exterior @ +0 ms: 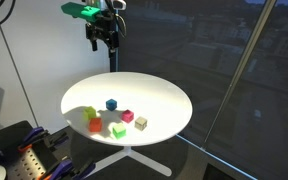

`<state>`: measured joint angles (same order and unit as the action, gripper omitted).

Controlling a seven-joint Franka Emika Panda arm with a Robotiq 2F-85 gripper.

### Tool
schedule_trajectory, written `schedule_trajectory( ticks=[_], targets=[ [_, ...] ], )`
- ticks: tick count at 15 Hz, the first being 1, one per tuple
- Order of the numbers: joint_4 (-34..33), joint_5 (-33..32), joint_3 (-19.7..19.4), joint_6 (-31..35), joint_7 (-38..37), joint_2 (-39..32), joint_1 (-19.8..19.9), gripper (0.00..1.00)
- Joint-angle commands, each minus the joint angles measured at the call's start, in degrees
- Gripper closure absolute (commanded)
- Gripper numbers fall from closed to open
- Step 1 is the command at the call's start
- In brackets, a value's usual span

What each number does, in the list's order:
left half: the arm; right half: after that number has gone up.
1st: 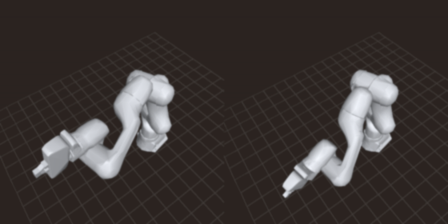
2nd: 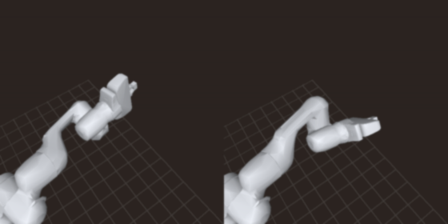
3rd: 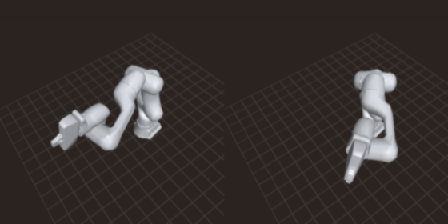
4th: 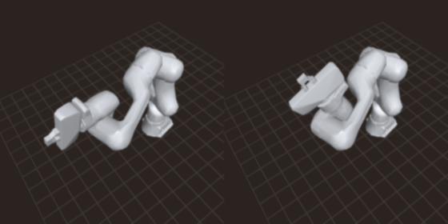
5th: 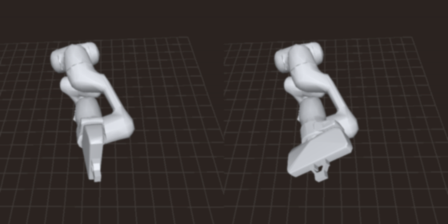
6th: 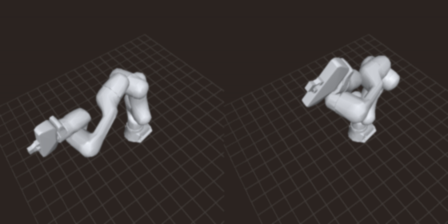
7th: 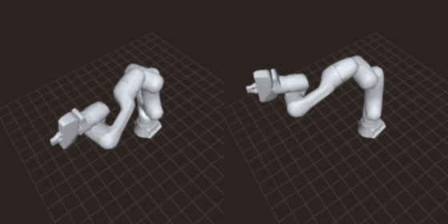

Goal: Put the blue cube on the yellow cube

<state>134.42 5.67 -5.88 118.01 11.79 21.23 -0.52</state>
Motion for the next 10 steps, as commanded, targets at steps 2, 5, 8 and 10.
schedule_trajectory(
  ticks=[2,5,8,10],
  targets=[
    [-5.83,3.21,0.97,-0.42,-0.54,-6.41,-0.72,0.0],
    [-7.82,3.61,2.02,0.43,-0.27,-9.73,-0.93,0.0],
    [-9.29,2.38,3.43,2.21,-1.25,-13.03,-1.1,0.0],
    [-9.8,1.71,4.31,3.9,-1.44,-14.89,-1.11,0.0]
  ],
)
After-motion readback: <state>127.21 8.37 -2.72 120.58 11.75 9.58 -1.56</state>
